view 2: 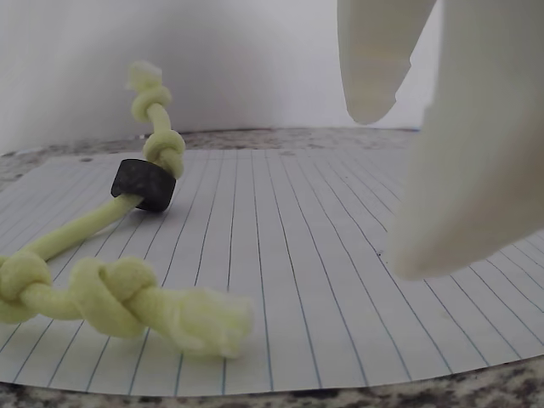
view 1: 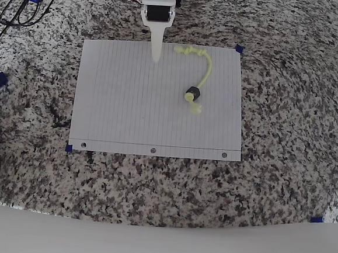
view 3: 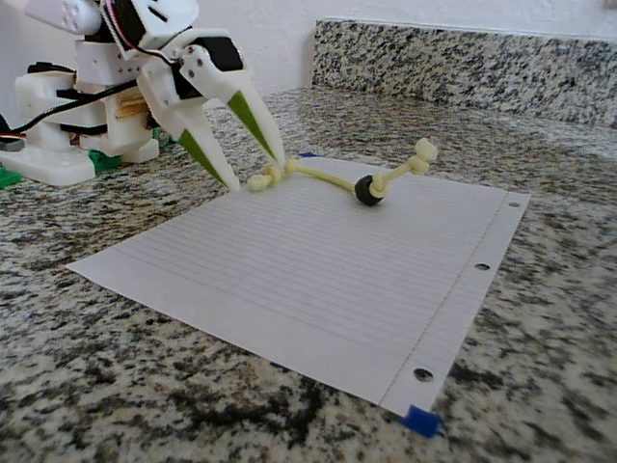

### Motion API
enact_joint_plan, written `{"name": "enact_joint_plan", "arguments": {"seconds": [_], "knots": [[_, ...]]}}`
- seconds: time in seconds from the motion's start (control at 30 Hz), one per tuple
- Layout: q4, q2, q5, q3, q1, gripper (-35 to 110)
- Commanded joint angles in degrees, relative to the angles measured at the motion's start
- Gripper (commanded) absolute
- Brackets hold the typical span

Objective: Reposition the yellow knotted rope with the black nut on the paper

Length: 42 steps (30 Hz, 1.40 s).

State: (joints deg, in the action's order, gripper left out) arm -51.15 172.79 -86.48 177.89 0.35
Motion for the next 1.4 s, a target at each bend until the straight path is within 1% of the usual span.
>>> {"name": "enact_joint_plan", "arguments": {"seconds": [0.0,0.7,1.37], "knots": [[-1.58,2.81,0.09,-0.09,-0.62,63],[-12.48,22.50,0.09,4.04,-0.26,63],[-12.66,22.50,0.09,4.04,-0.18,63]]}}
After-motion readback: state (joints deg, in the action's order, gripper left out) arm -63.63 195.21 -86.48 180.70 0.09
